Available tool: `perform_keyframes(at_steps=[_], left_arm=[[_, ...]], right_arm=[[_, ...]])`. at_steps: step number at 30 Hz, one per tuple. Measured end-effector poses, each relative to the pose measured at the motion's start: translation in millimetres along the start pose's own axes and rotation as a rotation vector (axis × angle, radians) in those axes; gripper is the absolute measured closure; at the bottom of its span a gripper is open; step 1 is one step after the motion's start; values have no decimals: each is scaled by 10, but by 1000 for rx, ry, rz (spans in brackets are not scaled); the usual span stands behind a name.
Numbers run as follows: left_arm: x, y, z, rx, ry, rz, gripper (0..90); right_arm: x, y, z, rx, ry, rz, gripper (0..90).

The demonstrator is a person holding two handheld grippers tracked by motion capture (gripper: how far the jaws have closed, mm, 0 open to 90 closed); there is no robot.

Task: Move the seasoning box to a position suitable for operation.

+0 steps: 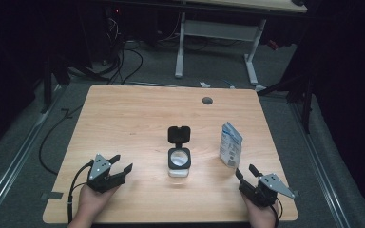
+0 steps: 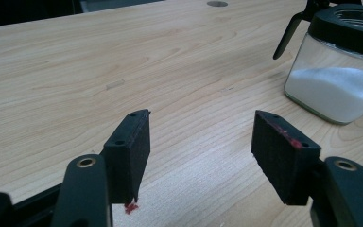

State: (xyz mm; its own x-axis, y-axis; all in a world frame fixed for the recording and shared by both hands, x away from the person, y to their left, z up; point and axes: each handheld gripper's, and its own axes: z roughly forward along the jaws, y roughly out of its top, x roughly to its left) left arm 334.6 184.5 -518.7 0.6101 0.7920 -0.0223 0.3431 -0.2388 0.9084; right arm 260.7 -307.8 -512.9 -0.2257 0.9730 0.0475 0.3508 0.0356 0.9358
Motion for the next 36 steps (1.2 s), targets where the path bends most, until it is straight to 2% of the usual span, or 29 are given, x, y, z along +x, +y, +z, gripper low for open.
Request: perform_keyframes(at_steps=[2,3,5,9,12,15,17,20,22,25,27,29,32,36], left_arm=[[-13,-3,-2,2,-13,8,437],[-35,-5,-6,2,-6,24,478],[-56,-2,-2,4,-3,31,476],[-58,-8,10,4,-16,-6,480],[-57,-16,24,8,-10,-7,498],[-51,-12,28,5,-2,-28,506],[-46,-12,34,8,-5,-41,515],[-43,-13,43,19,-13,-51,520],[-62,-6,48,21,-14,-52,540],[-118,1,86,30,-38,-57,588],[-185,8,123,40,-50,-46,625],[-258,24,167,44,-55,-37,648],[-349,60,234,44,-73,-46,696],[-466,117,344,36,-64,-37,769]], right_arm=[[14,-24,-17,5,-8,-3,433],[18,-32,-27,13,0,-2,452],[44,-44,-36,18,11,0,467],[107,-24,-56,5,23,-17,488],[165,-20,-55,-3,42,-31,495],[235,-17,-37,-2,63,-40,503],[279,-21,-6,2,73,-53,508],[343,-27,62,25,99,-34,517],[395,-27,103,36,108,-50,538],[464,-18,165,47,130,-58,574],[503,-10,216,58,150,-64,613],[542,5,270,65,164,-73,631],[604,38,351,72,172,-99,641],[659,140,490,83,186,-107,673]])
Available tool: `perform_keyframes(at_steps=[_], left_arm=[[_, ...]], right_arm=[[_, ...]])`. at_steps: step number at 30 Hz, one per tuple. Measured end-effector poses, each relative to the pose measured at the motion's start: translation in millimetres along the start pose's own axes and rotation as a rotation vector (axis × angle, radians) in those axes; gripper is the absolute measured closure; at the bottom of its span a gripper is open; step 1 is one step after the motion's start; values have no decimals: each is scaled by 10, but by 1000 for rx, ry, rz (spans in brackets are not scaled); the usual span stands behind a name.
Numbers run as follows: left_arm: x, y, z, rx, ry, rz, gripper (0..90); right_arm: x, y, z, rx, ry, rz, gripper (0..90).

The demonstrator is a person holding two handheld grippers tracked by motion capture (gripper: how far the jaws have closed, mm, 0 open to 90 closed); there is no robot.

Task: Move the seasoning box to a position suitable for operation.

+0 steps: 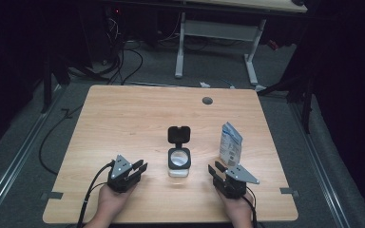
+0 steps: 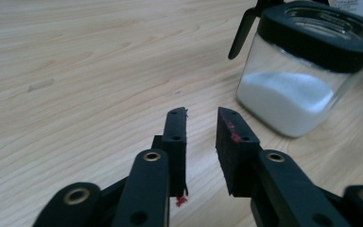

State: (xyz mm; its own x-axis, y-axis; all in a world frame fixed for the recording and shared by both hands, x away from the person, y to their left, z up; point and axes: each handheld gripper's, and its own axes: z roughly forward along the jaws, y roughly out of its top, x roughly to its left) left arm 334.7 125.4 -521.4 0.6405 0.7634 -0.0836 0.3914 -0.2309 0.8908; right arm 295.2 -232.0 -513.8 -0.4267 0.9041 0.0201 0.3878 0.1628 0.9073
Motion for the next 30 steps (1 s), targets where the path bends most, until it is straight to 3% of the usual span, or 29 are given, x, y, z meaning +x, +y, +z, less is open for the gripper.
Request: perform_keyframes(at_steps=[4,6,8,9,13,23,30], left_arm=[[-106,43,133,2,-8,-5,852],[-163,68,194,8,-24,-7,880],[-230,92,241,1,-30,2,888],[-267,103,265,-1,-35,8,893],[-330,104,331,8,-41,11,897],[-437,129,330,16,-61,22,899],[-488,142,338,18,-71,22,899]], right_arm=[[50,67,88,-11,9,-17,669],[78,45,83,-25,26,-1,679],[111,18,86,-8,40,-13,689],[132,7,81,-3,27,-36,690],[114,-14,52,-4,20,-25,690],[99,-21,9,-7,33,-25,817],[82,-12,-19,-12,26,-23,823]])
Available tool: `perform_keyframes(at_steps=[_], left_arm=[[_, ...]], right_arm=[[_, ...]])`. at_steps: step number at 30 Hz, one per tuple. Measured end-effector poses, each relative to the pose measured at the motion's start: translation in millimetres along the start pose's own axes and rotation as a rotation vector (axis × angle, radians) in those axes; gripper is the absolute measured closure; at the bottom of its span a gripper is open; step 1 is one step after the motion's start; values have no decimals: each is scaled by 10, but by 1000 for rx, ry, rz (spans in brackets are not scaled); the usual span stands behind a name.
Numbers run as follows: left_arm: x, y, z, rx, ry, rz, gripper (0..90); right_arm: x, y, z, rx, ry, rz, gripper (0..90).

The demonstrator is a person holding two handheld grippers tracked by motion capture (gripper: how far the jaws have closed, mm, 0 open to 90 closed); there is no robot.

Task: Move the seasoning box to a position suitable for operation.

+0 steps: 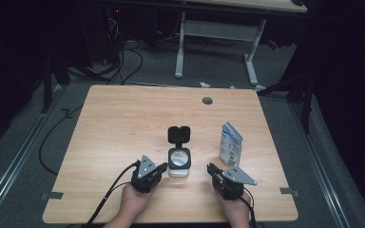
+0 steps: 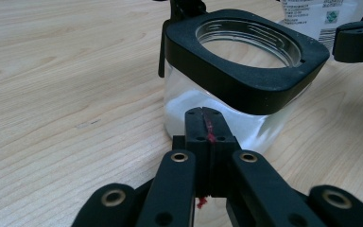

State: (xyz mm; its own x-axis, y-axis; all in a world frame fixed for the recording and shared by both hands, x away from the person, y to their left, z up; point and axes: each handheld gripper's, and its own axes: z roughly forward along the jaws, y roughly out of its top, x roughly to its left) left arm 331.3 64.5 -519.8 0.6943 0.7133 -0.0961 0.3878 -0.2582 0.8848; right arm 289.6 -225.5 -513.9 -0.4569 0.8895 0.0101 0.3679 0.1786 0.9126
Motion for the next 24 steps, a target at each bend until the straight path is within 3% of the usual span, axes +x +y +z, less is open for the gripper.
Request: perform_keyframes(at_steps=[9,16,24], left_arm=[[-80,-6,7,0,-23,0,899],[-163,27,46,2,-42,17,897],[-277,83,141,3,-71,25,894]], right_arm=[[-24,-3,-18,2,-19,16,897],[-42,-7,21,21,-39,46,900],[-50,-8,51,39,-54,48,900]])
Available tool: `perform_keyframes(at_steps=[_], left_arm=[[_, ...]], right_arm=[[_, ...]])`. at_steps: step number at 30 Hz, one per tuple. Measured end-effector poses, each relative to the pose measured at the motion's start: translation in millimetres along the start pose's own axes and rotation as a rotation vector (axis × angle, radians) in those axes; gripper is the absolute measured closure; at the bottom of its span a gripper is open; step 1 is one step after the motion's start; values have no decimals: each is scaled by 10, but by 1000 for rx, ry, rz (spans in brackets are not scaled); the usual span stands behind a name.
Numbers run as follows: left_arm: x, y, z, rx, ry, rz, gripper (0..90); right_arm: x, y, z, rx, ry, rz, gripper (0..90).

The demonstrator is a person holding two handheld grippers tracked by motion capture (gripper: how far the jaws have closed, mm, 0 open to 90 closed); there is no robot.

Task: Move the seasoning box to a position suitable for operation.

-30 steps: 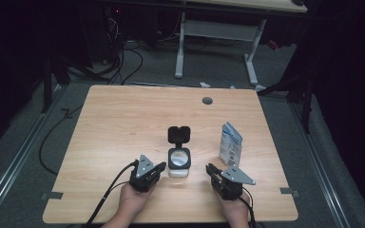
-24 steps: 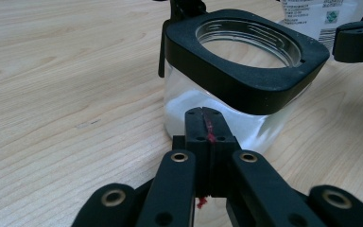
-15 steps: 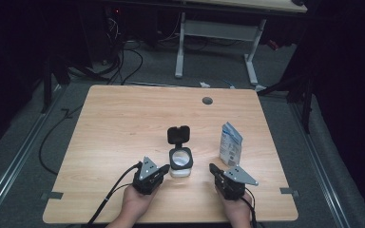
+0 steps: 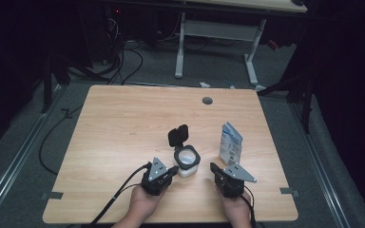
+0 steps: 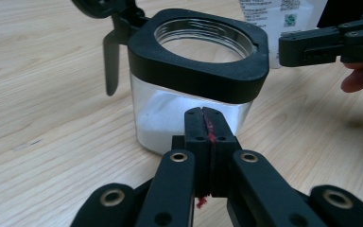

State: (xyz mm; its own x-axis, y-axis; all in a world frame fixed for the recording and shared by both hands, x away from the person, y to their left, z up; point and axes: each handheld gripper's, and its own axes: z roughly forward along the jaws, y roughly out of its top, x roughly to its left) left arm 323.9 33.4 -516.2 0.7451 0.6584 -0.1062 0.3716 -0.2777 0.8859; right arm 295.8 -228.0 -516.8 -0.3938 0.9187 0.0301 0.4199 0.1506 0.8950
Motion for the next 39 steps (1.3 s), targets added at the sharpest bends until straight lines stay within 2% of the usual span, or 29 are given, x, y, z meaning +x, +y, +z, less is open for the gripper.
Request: perform_keyframes(at_steps=[5,9,15,22,27,31,39], left_arm=[[-41,12,42,2,-12,10,887],[-1,-11,-3,3,1,20,873],[226,-27,-140,1,52,2,871],[544,122,-219,-42,95,-58,899],[691,218,-195,-53,116,-85,899],[724,295,-149,-67,120,-86,900],[684,500,-54,-102,101,-86,900]], right_arm=[[12,5,-7,-8,6,-8,900],[5,8,-21,-16,11,-12,900],[-4,10,-9,-12,37,-14,900],[48,28,53,-6,52,-18,900],[113,41,104,-1,66,-29,900],[153,58,131,-1,72,-39,900],[149,74,172,2,64,-38,900]])
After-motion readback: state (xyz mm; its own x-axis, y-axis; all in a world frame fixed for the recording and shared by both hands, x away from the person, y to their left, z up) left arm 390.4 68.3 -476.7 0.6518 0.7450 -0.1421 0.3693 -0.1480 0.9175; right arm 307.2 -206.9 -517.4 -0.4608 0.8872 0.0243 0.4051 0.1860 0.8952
